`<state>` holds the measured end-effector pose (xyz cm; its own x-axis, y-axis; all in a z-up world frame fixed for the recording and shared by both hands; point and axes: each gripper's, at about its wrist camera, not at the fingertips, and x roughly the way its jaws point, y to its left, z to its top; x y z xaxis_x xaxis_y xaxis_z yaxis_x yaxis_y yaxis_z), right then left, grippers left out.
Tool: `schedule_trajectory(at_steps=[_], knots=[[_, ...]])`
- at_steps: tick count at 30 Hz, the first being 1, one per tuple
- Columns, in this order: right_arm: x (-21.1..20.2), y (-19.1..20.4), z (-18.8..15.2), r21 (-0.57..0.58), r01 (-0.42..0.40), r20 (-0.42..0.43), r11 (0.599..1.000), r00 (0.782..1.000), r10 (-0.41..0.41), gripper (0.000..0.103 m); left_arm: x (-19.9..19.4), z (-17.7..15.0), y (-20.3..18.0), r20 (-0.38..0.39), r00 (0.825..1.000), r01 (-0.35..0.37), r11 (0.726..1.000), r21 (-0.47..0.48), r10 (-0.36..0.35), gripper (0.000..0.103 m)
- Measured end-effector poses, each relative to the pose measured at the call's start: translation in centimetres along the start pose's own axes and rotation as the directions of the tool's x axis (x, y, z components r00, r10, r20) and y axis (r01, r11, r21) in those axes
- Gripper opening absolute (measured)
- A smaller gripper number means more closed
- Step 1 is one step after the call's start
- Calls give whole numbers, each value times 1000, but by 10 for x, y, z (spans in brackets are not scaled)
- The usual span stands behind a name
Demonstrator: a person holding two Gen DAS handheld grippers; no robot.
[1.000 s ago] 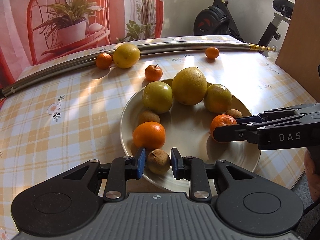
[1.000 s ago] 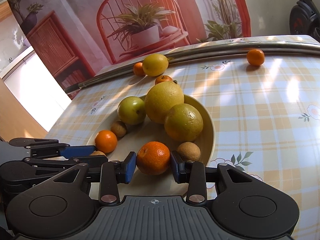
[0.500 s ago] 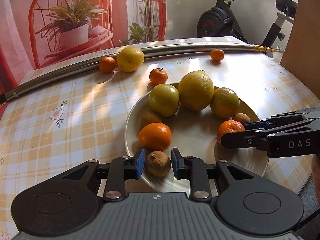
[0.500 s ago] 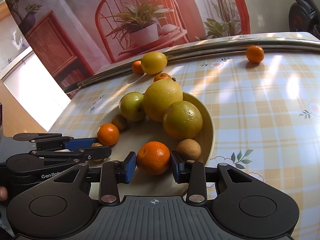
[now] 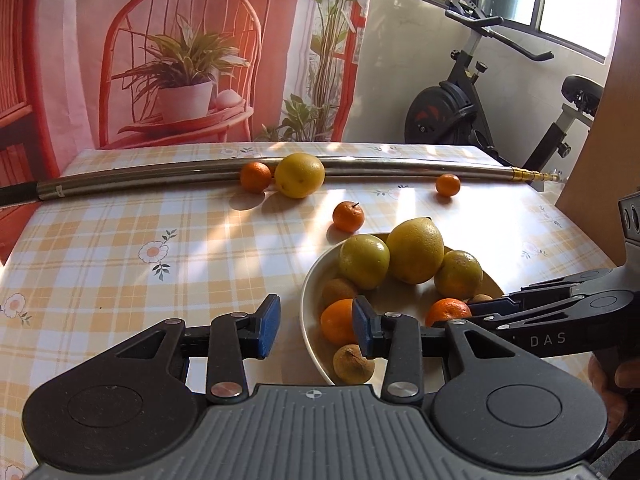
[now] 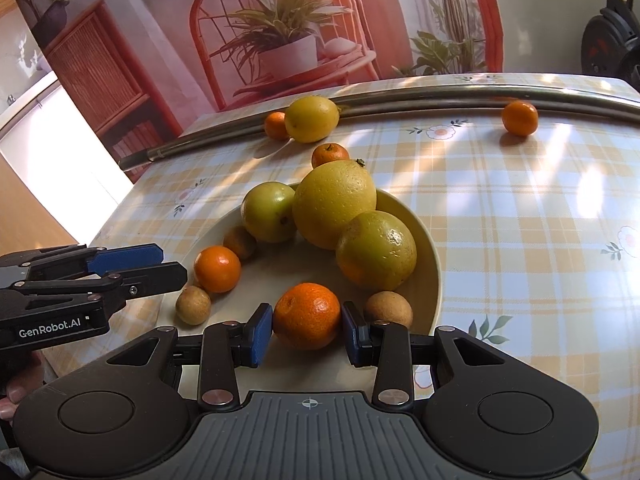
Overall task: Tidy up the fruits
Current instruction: 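Open the left gripper to release the brown fruit onto the plate, then lower the small orange onto the plate and open the right gripper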
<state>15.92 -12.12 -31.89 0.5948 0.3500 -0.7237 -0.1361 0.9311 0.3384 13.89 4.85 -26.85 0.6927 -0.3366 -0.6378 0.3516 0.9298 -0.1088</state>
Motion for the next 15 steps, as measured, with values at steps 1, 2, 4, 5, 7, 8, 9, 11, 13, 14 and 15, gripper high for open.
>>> schedule_trajectory(at_steps=[1,2,4,5,7,8,9,11,13,14,15], knots=[[2,4,2,-14,8,-5,1000,1000,-8,34,-2,1,6,9,1000,-6,1000,-20,6,41],[6,7,4,-28,15,-11,999,1000,-16,34,-3,2,12,18,1000,-14,999,-39,15,41],[12,13,9,-53,28,-18,998,999,-29,34,-5,2,18,29,999,-28,998,-56,30,41],[14,16,12,-58,29,-20,998,999,-31,34,-6,2,22,35,999,-31,997,-64,33,41],[19,21,19,-66,30,-18,997,999,-31,34,-7,2,26,41,999,-27,996,-82,31,41],[21,23,21,-68,29,-17,997,999,-30,34,-7,1,28,44,999,-23,995,-93,27,41],[23,25,23,-71,31,-16,997,999,-32,34,-7,1,30,46,999,-19,995,-102,24,41],[28,29,26,-80,42,-14,996,999,-44,34,-5,1,32,50,998,-18,993,-116,24,41],[31,32,27,-94,60,-9,994,998,-61,34,-5,1,32,54,998,-21,992,-122,28,41],[33,33,28,-97,64,-12,993,998,-65,34,-5,0,32,55,998,-20,992,-123,27,41],[34,32,28,-96,62,-17,994,998,-64,34,-4,1,32,54,998,-19,992,-125,26,41]])
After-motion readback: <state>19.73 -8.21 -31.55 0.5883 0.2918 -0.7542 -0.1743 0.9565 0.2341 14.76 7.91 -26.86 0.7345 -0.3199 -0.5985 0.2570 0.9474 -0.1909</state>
